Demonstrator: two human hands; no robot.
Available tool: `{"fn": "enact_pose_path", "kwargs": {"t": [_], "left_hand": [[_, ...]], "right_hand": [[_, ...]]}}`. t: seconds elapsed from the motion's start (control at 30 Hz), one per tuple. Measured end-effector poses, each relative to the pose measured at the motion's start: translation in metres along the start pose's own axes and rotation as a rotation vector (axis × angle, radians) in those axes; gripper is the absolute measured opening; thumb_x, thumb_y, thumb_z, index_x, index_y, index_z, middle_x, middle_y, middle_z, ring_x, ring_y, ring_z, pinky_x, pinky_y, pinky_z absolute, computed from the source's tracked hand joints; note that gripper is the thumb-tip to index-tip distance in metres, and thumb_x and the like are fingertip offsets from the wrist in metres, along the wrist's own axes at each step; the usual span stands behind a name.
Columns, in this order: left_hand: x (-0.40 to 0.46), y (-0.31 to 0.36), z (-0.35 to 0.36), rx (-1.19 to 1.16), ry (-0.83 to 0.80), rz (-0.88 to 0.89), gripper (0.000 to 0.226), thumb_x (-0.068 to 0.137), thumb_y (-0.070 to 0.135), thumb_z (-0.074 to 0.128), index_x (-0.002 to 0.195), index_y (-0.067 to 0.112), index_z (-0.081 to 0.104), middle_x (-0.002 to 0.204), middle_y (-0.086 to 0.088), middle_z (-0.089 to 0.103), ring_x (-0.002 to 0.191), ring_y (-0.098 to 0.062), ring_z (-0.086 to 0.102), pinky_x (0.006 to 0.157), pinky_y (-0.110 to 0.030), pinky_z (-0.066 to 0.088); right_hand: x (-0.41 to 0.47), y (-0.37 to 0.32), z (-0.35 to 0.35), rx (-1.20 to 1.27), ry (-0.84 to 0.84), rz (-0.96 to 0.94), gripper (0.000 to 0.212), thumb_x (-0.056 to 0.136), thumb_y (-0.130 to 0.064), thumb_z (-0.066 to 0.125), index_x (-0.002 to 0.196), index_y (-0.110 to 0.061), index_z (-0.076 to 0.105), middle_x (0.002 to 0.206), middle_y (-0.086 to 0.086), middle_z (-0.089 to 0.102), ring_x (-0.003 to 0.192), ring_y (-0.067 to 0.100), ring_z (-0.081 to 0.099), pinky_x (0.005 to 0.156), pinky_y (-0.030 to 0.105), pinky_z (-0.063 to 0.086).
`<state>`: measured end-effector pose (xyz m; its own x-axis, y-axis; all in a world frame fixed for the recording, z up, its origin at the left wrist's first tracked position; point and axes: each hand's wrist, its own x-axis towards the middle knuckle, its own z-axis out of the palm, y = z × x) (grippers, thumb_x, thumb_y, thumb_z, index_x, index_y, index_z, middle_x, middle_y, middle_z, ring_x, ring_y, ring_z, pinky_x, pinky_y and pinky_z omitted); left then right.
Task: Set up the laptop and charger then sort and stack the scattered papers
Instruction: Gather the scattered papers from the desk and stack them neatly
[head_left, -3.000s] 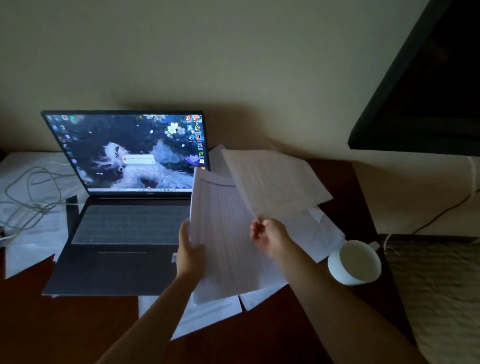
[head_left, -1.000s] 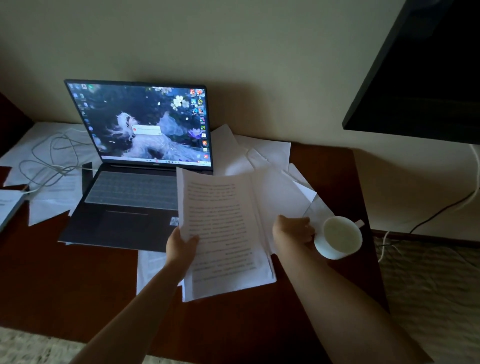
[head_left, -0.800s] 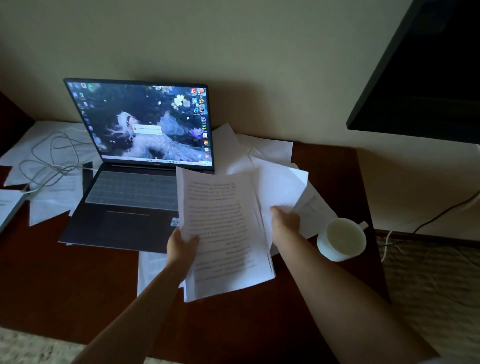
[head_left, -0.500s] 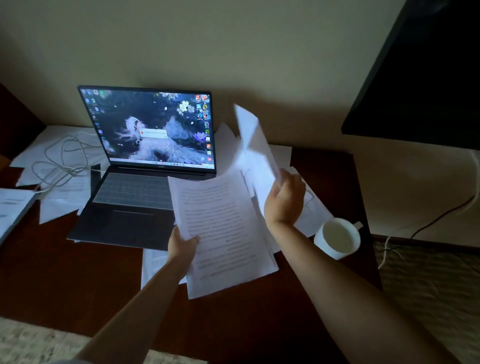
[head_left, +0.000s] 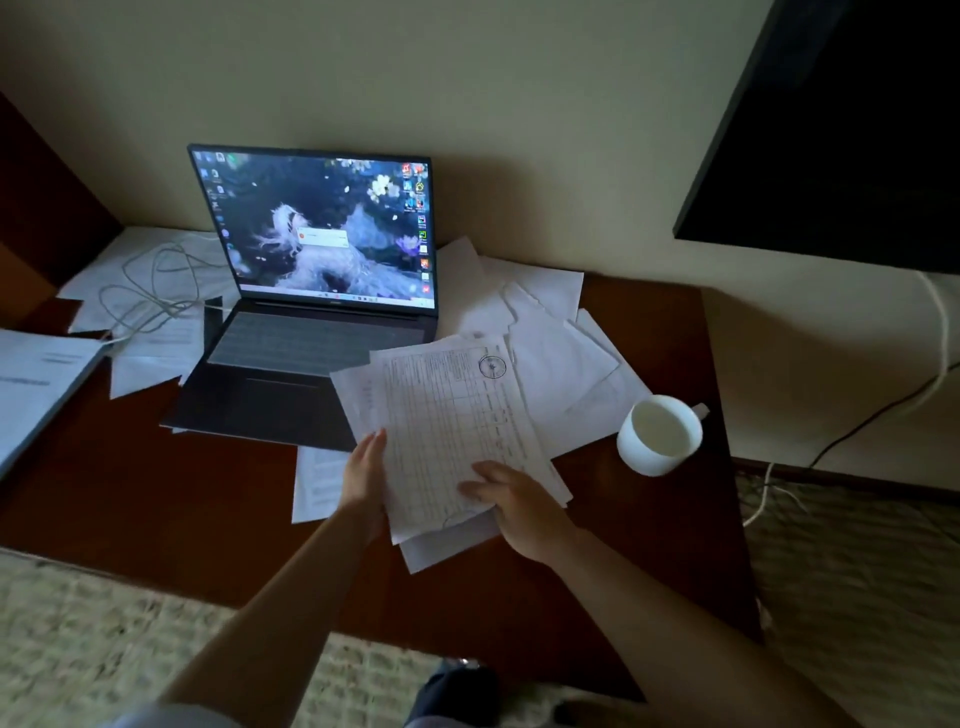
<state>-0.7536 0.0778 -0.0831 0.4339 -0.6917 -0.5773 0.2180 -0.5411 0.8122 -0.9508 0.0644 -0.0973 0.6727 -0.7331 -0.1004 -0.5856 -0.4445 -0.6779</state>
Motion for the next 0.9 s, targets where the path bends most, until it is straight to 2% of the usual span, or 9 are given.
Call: {"fn": "enact_pose_path", "kwargs": {"t": [0.23, 0.3, 0.37, 0.47, 0.53, 0.67, 0.73, 0.83, 0.9], "left_hand": [[0.001, -0.003, 0.005, 0.287, 0.161, 0.206, 0.038, 0.094, 0.003, 0.040, 0.130, 0.017, 0.045, 0.104, -0.005, 0.056, 0.076, -0.013, 0.055, 0.053, -0.027, 0.046], [0.002, -0.003, 0.007, 0.350, 0.231, 0.294, 0.043, 0.095, 0.001, 0.035, 0.134, 0.017, 0.042, 0.098, -0.006, 0.058, 0.066, -0.013, 0.055, 0.047, -0.024, 0.044], [0.005, 0.002, 0.007, 0.340, 0.233, 0.317, 0.053, 0.094, -0.002, 0.035, 0.141, 0.023, 0.031, 0.096, -0.005, 0.057, 0.066, -0.016, 0.058, 0.046, -0.026, 0.045], [0.019, 0.014, 0.007, 0.244, 0.191, 0.313, 0.070, 0.090, -0.003, 0.043, 0.142, 0.034, 0.016, 0.098, -0.002, 0.059, 0.074, -0.019, 0.065, 0.050, -0.029, 0.052], [0.031, 0.020, 0.006, 0.215, 0.205, 0.281, 0.075, 0.091, 0.002, 0.050, 0.146, 0.035, 0.011, 0.103, 0.001, 0.060, 0.081, -0.018, 0.065, 0.058, -0.033, 0.054], [0.052, 0.025, 0.007, 0.305, 0.182, 0.280, 0.039, 0.090, 0.013, 0.059, 0.126, 0.018, 0.046, 0.099, 0.000, 0.063, 0.089, -0.024, 0.067, 0.068, -0.041, 0.057], [0.058, 0.026, 0.010, 0.319, 0.107, 0.268, 0.038, 0.086, 0.008, 0.062, 0.120, 0.017, 0.047, 0.101, 0.000, 0.060, 0.091, -0.021, 0.064, 0.071, -0.042, 0.058], [0.063, 0.027, 0.015, 0.340, 0.035, 0.266, 0.052, 0.083, -0.003, 0.061, 0.125, 0.019, 0.040, 0.099, 0.010, 0.050, 0.094, -0.015, 0.056, 0.070, -0.037, 0.055], [0.068, 0.027, 0.015, 0.333, 0.037, 0.289, 0.054, 0.084, -0.003, 0.057, 0.126, 0.024, 0.039, 0.106, 0.005, 0.051, 0.099, -0.018, 0.056, 0.065, -0.033, 0.053]], "right_hand": [[0.009, -0.008, -0.014, -0.099, -0.397, 0.147, 0.044, 0.084, 0.005, 0.052, 0.119, -0.020, 0.066, 0.141, 0.000, 0.044, 0.131, 0.019, 0.038, 0.111, 0.034, 0.030], [0.019, -0.020, -0.023, 0.167, -0.385, 0.325, 0.052, 0.079, 0.005, 0.057, 0.122, -0.024, 0.062, 0.136, -0.004, 0.045, 0.126, 0.017, 0.041, 0.094, 0.026, 0.043], [0.031, -0.024, -0.030, 0.551, -0.104, 0.510, 0.056, 0.081, 0.006, 0.055, 0.130, -0.021, 0.054, 0.137, -0.003, 0.044, 0.127, 0.018, 0.044, 0.087, 0.023, 0.047], [0.054, -0.006, -0.043, 0.736, 0.477, 0.760, 0.058, 0.088, -0.002, 0.053, 0.143, -0.012, 0.038, 0.148, 0.008, 0.037, 0.134, 0.026, 0.039, 0.099, 0.031, 0.041], [0.068, 0.009, -0.050, 0.857, 0.673, 0.920, 0.064, 0.089, -0.006, 0.054, 0.148, -0.009, 0.027, 0.154, 0.013, 0.026, 0.138, 0.031, 0.033, 0.108, 0.041, 0.036], [0.089, 0.029, -0.063, 1.107, 0.898, 1.087, 0.060, 0.087, -0.011, 0.060, 0.142, -0.005, 0.035, 0.134, 0.016, 0.048, 0.117, 0.034, 0.053, 0.093, 0.040, 0.045], [0.095, 0.030, -0.066, 1.139, 0.889, 1.097, 0.047, 0.087, -0.013, 0.062, 0.130, -0.002, 0.047, 0.116, 0.014, 0.057, 0.104, 0.033, 0.058, 0.085, 0.037, 0.047], [0.101, 0.028, -0.063, 0.805, 0.764, 1.019, 0.022, 0.089, -0.013, 0.055, 0.099, 0.006, 0.062, 0.088, 0.013, 0.062, 0.082, 0.026, 0.059, 0.069, 0.029, 0.044], [0.107, 0.022, -0.066, 0.461, 0.907, 0.930, 0.022, 0.094, -0.014, 0.050, 0.094, 0.002, 0.064, 0.092, 0.016, 0.064, 0.086, 0.030, 0.061, 0.071, 0.028, 0.041]]}}
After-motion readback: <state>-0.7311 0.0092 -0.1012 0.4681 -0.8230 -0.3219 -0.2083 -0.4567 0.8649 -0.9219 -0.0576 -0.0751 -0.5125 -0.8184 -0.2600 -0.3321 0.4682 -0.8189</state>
